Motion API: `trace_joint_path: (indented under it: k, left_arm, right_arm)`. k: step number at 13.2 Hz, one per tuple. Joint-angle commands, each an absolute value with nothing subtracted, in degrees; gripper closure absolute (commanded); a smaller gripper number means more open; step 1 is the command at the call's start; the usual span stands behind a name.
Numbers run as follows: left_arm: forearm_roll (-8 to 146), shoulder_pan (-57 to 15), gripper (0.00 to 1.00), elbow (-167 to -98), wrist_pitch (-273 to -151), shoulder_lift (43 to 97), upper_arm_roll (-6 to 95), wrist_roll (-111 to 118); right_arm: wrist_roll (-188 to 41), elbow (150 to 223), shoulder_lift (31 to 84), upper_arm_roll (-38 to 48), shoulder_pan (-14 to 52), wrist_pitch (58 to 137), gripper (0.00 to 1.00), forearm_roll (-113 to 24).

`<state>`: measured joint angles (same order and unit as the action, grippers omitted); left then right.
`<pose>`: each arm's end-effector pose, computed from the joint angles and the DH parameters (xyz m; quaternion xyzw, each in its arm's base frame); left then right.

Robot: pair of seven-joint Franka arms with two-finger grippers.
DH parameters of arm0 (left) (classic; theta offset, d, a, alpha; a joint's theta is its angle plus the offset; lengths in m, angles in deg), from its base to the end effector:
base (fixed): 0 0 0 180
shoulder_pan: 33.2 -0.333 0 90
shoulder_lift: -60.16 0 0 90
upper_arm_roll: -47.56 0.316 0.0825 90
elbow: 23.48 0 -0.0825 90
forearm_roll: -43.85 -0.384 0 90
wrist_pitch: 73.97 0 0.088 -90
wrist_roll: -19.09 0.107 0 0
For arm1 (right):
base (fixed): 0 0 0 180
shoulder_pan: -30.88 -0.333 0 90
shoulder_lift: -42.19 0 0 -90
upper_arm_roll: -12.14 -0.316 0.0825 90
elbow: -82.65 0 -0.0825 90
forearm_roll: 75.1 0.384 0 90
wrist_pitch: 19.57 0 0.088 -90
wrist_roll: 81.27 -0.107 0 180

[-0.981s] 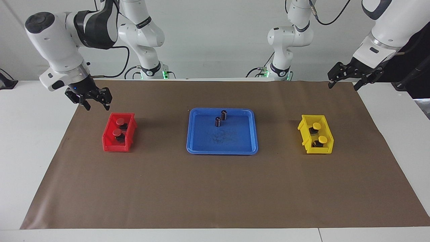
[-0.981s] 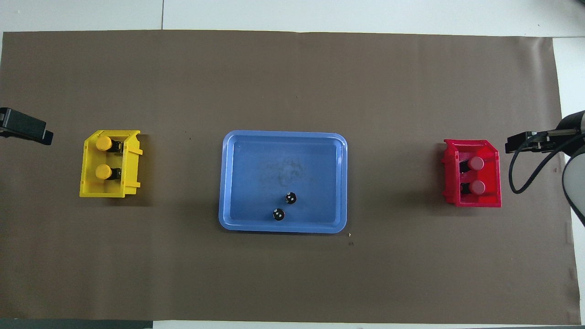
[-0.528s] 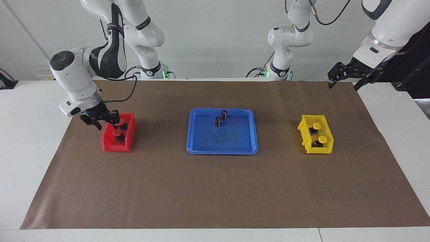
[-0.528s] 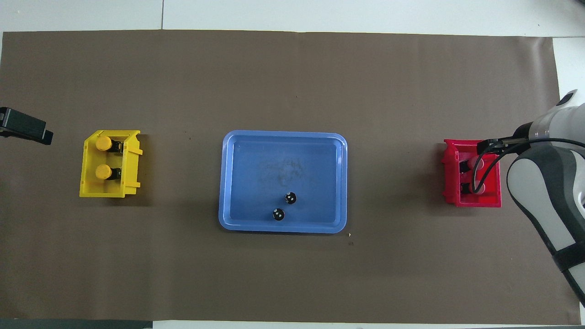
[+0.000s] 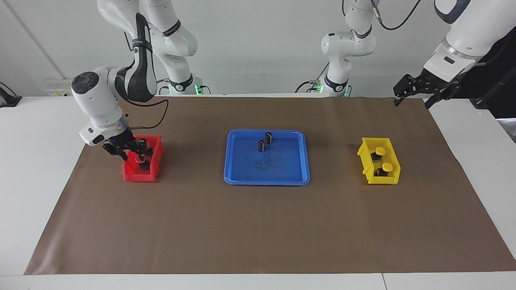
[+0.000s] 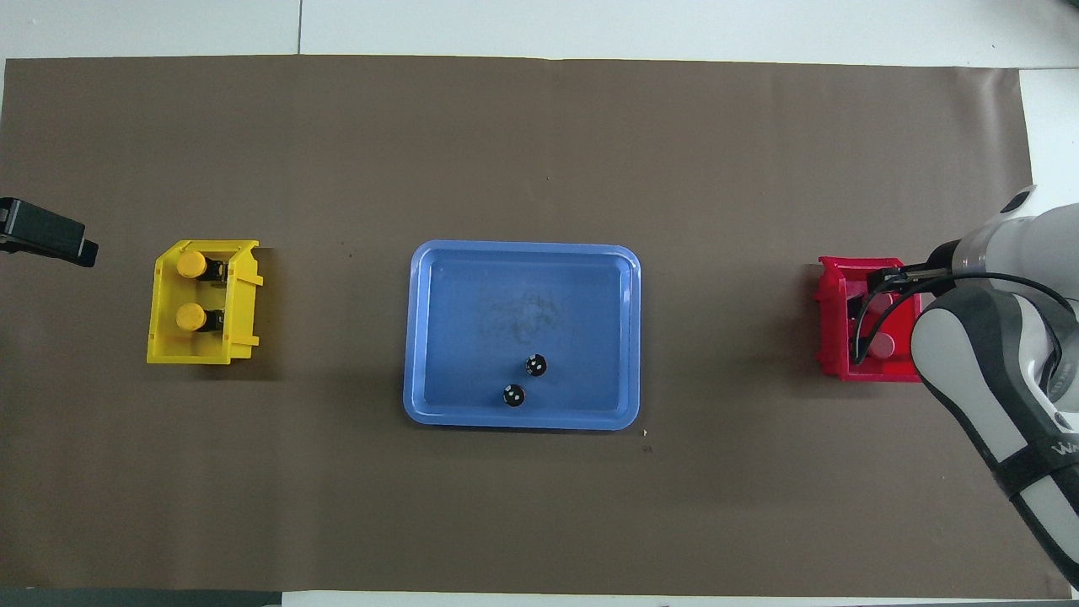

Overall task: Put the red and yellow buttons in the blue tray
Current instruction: 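Reach into the red bin and grasp a red button with the right gripper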

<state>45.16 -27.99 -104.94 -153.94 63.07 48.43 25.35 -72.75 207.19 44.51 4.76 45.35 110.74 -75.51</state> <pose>0.5502 -0.0448 0.6508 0.9948 -0.0938 -0.0382 0.0116 0.5420 -0.0679 0.3797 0.9994 0.0146 0.0300 0.0043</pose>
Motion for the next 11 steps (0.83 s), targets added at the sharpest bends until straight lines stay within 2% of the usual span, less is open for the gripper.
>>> trace_joint_path:
  k: [1, 11]
  left_arm:
    - [45.87, -28.28, 0.00, -106.72, -153.78, 61.48, 48.52, 25.33]
    - [45.96, -28.28, 0.00, -106.72, -153.78, 61.48, 48.52, 25.33]
  right_arm:
    - [-71.34, 209.30, 44.29, 4.49, 45.74, 113.75, 0.41, -74.22]
    - [-71.16, 213.08, 43.77, 4.49, 45.56, 117.54, 0.41, -74.22]
